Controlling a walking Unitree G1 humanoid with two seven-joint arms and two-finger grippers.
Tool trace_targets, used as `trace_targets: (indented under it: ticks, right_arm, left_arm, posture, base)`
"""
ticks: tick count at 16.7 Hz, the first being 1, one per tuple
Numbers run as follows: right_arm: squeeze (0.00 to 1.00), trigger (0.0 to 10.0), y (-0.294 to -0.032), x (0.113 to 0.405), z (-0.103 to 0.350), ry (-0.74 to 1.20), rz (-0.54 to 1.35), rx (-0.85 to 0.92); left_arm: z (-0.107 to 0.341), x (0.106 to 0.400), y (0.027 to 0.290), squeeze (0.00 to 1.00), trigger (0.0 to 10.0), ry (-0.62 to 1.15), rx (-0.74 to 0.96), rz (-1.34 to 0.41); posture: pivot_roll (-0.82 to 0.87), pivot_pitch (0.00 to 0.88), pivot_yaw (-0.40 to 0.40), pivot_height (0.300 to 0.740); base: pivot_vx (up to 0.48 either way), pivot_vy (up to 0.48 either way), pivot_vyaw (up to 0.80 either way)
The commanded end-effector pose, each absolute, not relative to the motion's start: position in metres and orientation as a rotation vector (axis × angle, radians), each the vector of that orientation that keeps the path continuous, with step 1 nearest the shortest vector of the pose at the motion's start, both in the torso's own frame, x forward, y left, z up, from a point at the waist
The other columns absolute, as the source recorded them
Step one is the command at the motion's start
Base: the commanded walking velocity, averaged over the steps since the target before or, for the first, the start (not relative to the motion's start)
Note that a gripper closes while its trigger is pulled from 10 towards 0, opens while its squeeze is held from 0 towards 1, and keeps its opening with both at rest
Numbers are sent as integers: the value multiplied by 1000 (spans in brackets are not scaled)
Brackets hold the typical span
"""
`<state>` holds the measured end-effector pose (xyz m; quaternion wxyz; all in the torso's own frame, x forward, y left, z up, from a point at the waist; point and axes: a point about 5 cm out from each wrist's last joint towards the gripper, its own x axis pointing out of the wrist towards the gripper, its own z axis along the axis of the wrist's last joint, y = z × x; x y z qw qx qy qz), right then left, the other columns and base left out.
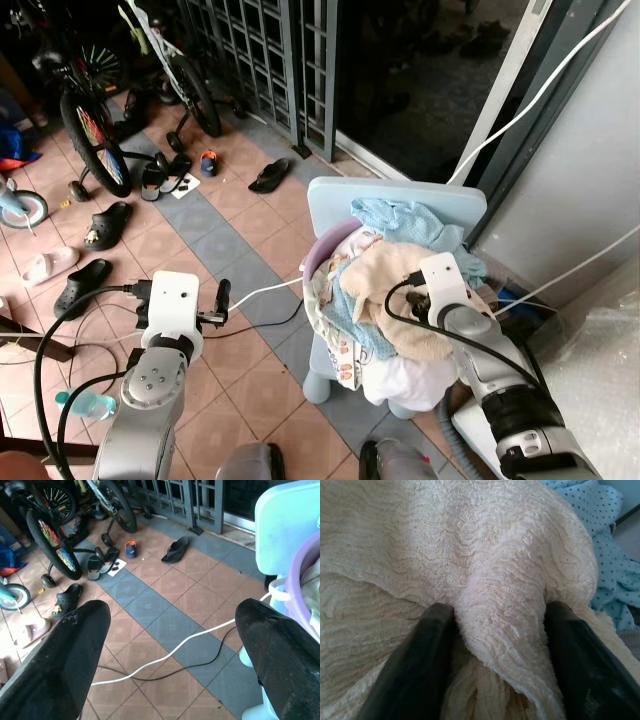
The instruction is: Clothes washing
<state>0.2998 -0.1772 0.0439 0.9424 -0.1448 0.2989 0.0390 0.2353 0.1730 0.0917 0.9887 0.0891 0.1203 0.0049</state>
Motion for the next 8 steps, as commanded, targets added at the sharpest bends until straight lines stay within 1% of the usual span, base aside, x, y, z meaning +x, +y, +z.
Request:
trace_targets:
  ticks: [1,3,8]
  right_arm:
    - [0,0,-181,291,36,660,80,-279]
    - [0,0,-179,286,34,670,103,-266]
    - [0,0,-178,291,40,636,110,-241]
  left_arm:
    - [89,235,175,0,10000,256,189,25]
    - [88,237,175,0,10000,257,190,35]
    - [86,243,172,0,10000,253,187,49]
  posture:
    - [-7,144,40,740]
    - [-13,136,31,740]
    - [-31,114,21,740]
  base:
    - [0,0,0]
    - [0,0,0]
    - [0,0,0]
